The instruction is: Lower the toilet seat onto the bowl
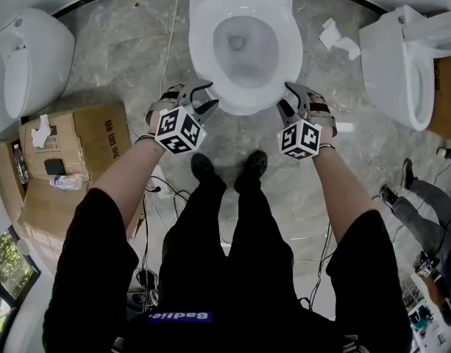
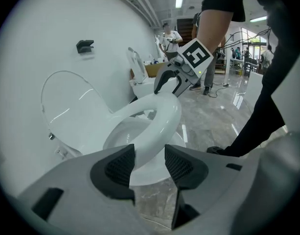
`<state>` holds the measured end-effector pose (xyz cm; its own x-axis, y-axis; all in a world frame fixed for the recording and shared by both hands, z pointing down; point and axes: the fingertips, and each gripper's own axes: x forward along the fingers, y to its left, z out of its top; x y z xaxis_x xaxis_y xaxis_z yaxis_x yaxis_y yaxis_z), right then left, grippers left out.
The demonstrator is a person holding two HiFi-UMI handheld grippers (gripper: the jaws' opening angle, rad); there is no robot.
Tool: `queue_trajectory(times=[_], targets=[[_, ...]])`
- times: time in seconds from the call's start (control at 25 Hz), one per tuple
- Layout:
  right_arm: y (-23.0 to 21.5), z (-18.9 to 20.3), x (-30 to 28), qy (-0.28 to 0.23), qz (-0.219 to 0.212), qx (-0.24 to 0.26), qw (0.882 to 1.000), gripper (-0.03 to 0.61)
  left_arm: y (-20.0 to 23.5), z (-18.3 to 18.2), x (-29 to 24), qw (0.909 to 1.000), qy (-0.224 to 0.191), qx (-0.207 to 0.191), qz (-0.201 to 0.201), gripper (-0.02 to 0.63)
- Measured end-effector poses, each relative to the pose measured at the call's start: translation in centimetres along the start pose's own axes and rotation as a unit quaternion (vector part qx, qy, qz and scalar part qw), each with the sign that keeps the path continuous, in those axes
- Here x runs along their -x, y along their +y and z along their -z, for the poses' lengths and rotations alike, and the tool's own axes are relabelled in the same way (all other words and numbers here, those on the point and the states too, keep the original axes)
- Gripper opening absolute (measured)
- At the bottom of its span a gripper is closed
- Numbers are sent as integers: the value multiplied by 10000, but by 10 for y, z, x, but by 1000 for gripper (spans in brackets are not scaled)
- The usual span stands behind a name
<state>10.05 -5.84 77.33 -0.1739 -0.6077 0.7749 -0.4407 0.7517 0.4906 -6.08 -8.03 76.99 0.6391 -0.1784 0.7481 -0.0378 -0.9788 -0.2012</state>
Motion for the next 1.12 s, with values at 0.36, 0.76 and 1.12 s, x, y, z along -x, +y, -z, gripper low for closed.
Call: queue_trajectory(times=[0.36, 0.76, 1.12], targets=[[61, 35, -42, 22, -215, 579, 9981, 226, -41, 45, -46, 9998, 190, 71, 81, 179], [96, 59, -83, 62, -524, 754, 9958, 256, -60, 80, -84, 9983, 460, 300, 200, 167], [112, 64, -98, 294, -909, 751, 9926, 255, -68, 97, -98, 9932, 755, 731, 501, 167]])
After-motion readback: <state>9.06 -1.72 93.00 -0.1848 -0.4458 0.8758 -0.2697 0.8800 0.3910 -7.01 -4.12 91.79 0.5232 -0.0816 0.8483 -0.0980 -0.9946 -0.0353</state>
